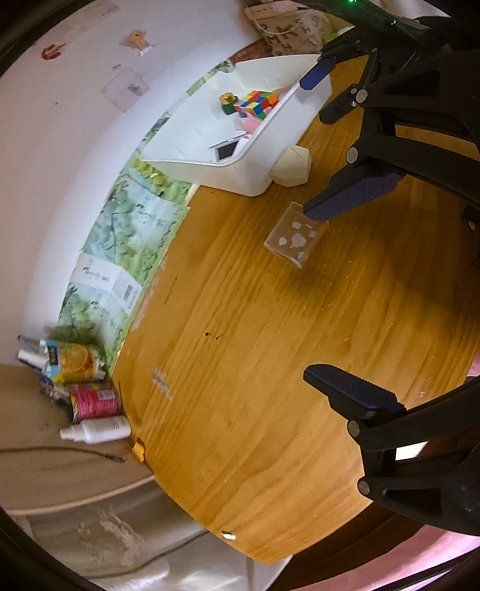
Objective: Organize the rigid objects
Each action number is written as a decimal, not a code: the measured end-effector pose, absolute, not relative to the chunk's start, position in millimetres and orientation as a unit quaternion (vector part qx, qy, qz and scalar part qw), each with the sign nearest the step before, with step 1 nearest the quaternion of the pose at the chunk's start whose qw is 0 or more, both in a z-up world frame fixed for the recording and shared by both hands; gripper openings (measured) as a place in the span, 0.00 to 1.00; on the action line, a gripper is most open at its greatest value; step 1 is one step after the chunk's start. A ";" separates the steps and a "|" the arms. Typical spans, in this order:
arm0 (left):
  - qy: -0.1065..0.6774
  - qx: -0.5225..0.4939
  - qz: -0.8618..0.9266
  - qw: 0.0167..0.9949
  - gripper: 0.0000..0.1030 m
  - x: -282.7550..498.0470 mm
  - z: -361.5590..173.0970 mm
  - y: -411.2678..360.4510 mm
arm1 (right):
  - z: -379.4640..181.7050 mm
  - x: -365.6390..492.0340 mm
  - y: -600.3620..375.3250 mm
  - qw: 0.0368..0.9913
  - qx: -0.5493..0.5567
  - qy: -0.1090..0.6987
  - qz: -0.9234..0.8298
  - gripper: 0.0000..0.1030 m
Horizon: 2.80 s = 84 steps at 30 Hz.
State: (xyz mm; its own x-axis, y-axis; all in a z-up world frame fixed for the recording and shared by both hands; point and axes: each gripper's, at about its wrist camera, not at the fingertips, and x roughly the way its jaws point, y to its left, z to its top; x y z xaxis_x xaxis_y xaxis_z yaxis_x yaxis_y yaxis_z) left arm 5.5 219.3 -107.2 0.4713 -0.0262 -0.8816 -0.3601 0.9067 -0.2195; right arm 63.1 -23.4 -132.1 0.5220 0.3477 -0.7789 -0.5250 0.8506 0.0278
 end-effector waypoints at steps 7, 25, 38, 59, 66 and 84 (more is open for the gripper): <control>0.542 -0.144 0.034 0.827 0.80 34.5 -119.7 204.9 | -150.6 64.6 -11.7 0.856 -0.083 0.457 0.225 0.84; 0.650 -0.032 -0.121 0.750 0.80 91.3 -184.0 157.1 | -196.6 91.0 -1.3 0.852 -0.002 0.505 0.141 0.84; 0.677 -0.033 -0.162 0.717 0.80 117.4 -206.9 157.2 | -215.9 106.9 7.7 0.854 0.014 0.511 0.092 0.84; 0.659 -0.020 -0.161 0.734 0.67 123.1 -200.5 168.5 | -216.9 111.8 19.9 0.865 0.022 0.490 0.100 0.63; 0.653 -0.017 -0.144 0.743 0.67 102.8 -188.5 177.9 | -216.3 101.5 18.0 0.865 0.032 0.487 0.118 0.63; 0.615 -0.015 -0.124 0.779 0.67 56.9 -135.9 142.5 | -150.0 61.0 -34.6 0.884 -0.004 0.444 0.147 0.63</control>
State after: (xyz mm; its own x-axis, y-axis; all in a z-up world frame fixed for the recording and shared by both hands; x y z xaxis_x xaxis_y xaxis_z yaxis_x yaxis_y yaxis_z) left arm 56.9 142.5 -135.9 0.2137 -0.2123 -0.9536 0.1754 0.9686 -0.1763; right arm 61.0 -34.6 -150.0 0.5632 0.2568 -0.7854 -0.2636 0.9567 0.1238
